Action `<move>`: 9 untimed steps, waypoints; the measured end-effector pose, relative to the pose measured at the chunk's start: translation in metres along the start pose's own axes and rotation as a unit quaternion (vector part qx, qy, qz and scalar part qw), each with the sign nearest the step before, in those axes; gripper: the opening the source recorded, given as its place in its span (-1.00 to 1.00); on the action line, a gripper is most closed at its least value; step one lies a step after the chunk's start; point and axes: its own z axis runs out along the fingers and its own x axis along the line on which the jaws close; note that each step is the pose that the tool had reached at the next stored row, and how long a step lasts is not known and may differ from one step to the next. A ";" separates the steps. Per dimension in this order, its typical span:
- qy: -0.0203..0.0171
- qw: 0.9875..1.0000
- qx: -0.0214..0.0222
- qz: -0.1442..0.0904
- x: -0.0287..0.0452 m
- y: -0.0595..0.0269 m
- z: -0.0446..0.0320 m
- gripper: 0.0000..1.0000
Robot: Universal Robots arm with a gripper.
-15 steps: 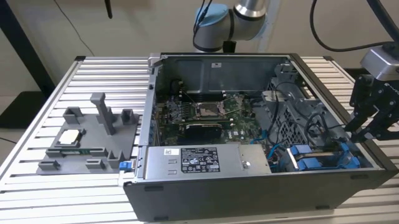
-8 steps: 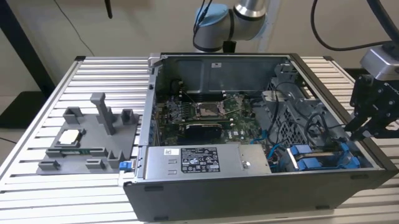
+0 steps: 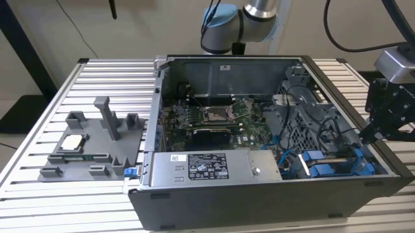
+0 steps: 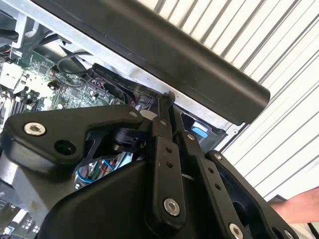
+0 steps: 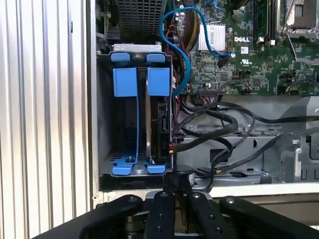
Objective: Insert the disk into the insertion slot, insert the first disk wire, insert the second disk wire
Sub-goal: 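Insert the second disk wire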
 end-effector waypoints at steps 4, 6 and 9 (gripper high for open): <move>0.000 1.000 0.000 0.000 0.0000 0.0000 -0.0018 -0.69; 0.000 1.000 0.000 0.000 -0.0004 0.0002 -0.0051 -0.69; 0.000 1.000 0.000 0.000 -0.0005 0.0018 -0.0063 -0.69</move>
